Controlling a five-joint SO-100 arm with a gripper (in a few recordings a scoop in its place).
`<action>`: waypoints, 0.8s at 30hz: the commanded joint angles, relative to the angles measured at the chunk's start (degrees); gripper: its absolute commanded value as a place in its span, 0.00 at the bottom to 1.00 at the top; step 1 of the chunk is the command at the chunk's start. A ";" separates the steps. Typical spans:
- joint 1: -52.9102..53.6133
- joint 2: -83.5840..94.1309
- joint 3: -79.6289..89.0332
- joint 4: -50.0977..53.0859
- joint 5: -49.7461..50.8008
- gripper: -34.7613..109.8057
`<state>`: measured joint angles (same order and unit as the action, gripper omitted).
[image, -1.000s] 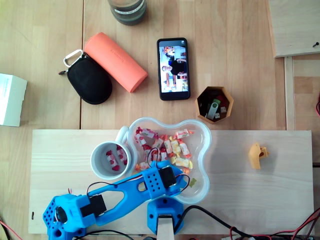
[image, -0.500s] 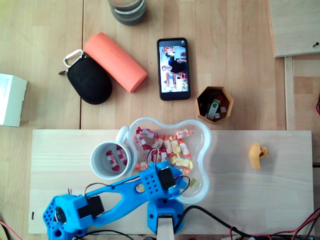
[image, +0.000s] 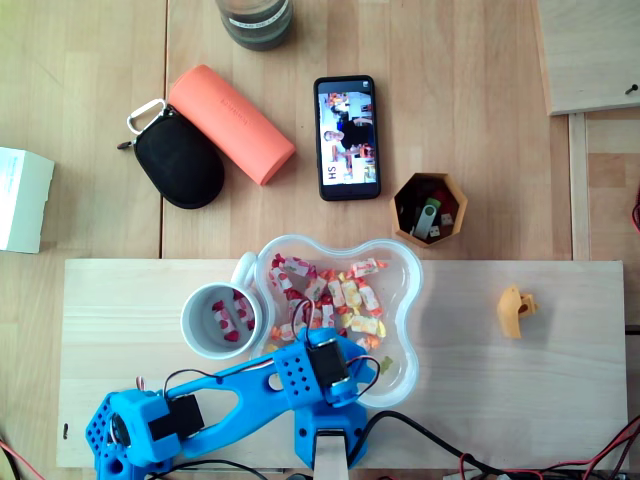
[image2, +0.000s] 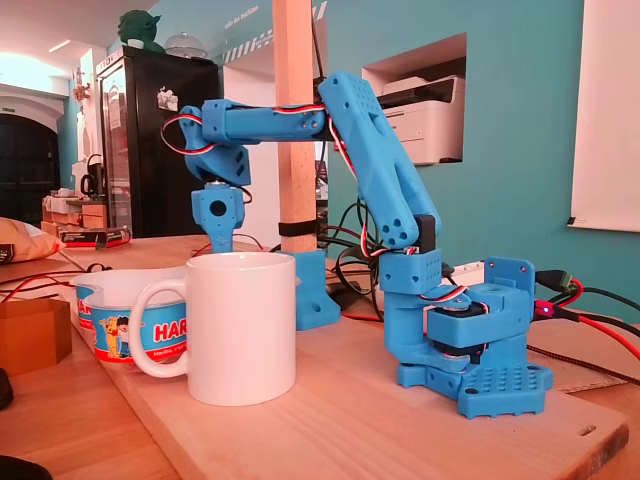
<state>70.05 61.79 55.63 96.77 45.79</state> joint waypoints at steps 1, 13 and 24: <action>0.79 1.32 -2.37 0.79 0.88 0.47; 0.00 1.05 -2.11 -3.08 1.14 0.42; -3.25 0.97 -2.02 -5.10 6.15 0.44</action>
<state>69.08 60.91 54.58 92.46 50.71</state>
